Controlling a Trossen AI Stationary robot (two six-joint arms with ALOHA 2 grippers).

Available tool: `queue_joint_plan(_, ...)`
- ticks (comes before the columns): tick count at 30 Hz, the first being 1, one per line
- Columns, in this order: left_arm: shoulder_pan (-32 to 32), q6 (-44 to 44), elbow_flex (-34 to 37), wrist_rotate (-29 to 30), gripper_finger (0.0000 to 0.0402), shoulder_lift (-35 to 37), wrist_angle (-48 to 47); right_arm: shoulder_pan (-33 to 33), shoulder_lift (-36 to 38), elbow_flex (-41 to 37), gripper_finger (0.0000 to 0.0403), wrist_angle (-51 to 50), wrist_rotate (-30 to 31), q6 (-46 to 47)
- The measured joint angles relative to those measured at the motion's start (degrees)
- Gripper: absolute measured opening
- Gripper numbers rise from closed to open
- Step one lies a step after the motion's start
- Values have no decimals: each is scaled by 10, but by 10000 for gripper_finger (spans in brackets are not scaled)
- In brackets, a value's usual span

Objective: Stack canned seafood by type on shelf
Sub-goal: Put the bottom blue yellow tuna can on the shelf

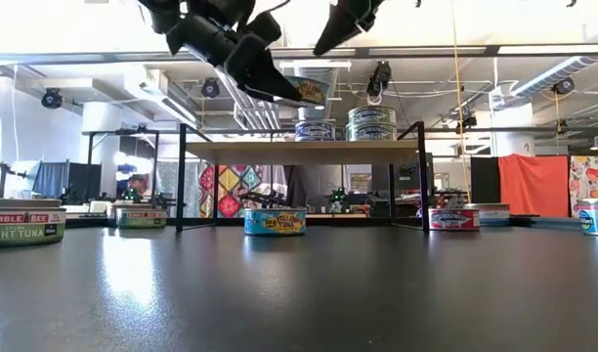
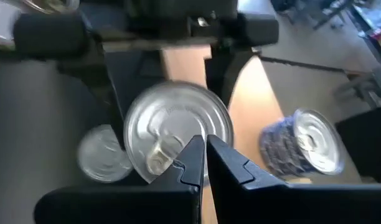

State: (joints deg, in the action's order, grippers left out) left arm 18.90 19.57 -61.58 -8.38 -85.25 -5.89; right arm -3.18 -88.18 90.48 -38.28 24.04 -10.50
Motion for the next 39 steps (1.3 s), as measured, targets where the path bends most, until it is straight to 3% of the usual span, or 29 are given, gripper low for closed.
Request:
queue_joint_plan(5,63,31,-1,-95,382,-13,2,-25,0,-2,13,-21,1,-9)
queue_joint_plan(8,92,41,0,-117,382,-23,10,-38,0,-8,13,-21,0,-25)
queue_joint_plan(14,111,73,-27,-122,382,-68,-3,-64,-1,-34,13,48,-15,-107)
queue_joint_plan(19,113,93,-80,-126,382,-121,-45,-101,-1,-55,13,95,-127,-131)
queue_joint_plan(23,116,92,-116,-126,382,-157,-48,-131,-1,-72,13,104,-139,-131)
queue_joint_plan(28,116,87,-158,-128,392,-188,-77,-156,-1,-97,13,109,-198,-131)
queue_joint_plan(39,116,91,-204,-115,398,-198,-160,-171,-1,-159,13,179,-201,-132)
